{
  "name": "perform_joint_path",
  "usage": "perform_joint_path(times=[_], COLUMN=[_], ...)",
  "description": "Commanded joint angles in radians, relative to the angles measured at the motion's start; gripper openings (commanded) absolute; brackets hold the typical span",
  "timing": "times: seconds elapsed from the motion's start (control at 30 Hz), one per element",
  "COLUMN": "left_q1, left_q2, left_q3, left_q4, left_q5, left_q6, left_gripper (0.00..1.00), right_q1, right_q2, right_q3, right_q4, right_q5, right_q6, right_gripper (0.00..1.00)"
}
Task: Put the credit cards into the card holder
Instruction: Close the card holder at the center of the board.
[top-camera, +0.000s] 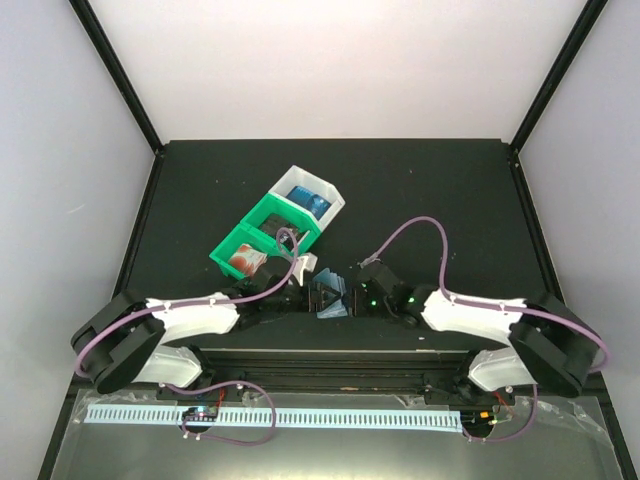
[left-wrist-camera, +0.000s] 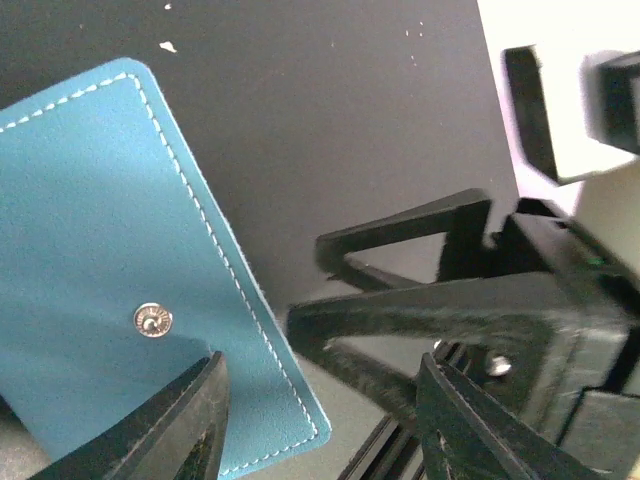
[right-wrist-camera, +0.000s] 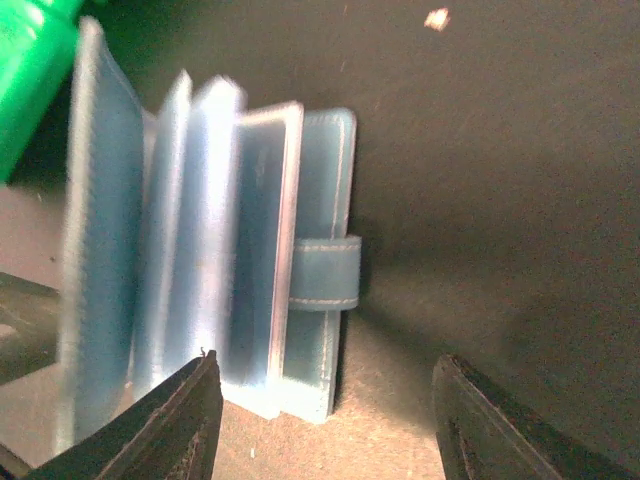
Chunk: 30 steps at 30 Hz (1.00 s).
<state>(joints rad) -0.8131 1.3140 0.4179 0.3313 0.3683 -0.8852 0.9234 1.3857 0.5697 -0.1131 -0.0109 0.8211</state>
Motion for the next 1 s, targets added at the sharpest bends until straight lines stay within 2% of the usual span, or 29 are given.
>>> perform_joint_path(times=[0.0, 0.1, 0.33, 0.63, 0.97], left_q1=[-0.002, -0.001, -0.004, -0.008, -0.009], left_q2=[0.027, 0.046, 0.113, 0.204, 0.229], left_q3=[0.057, 0.08, 0.139, 0.21, 0.238], left_q4=[0.019, -0.023, -0.14, -0.307, -0.482], left_q5=[0.022, 0.024, 0.001, -0.108, -0.265], left_q6=[0.055, 0.085, 0.121, 0.176, 0.205], left_gripper=[0.51, 0.47, 0.32, 0.29, 0.23], right_q1=[0.002, -0.008, -0.045, -0.045, -0.044], right_q2=[-0.104, -0.113, -0.029, 0.068, 0.105], right_q3=[-0.026, -0.021, 0.065, 0.146, 0.142], right_q4=[-0.053, -0.106, -0.148, -0.124, -0.158], right_q5=[0.211, 0.248, 0.151, 0.034, 0.098], right_q6=[0.028, 0.005, -0.161, -0.457, -0.517], right_gripper=[0.6, 0.6, 0.56, 0.53, 0.48])
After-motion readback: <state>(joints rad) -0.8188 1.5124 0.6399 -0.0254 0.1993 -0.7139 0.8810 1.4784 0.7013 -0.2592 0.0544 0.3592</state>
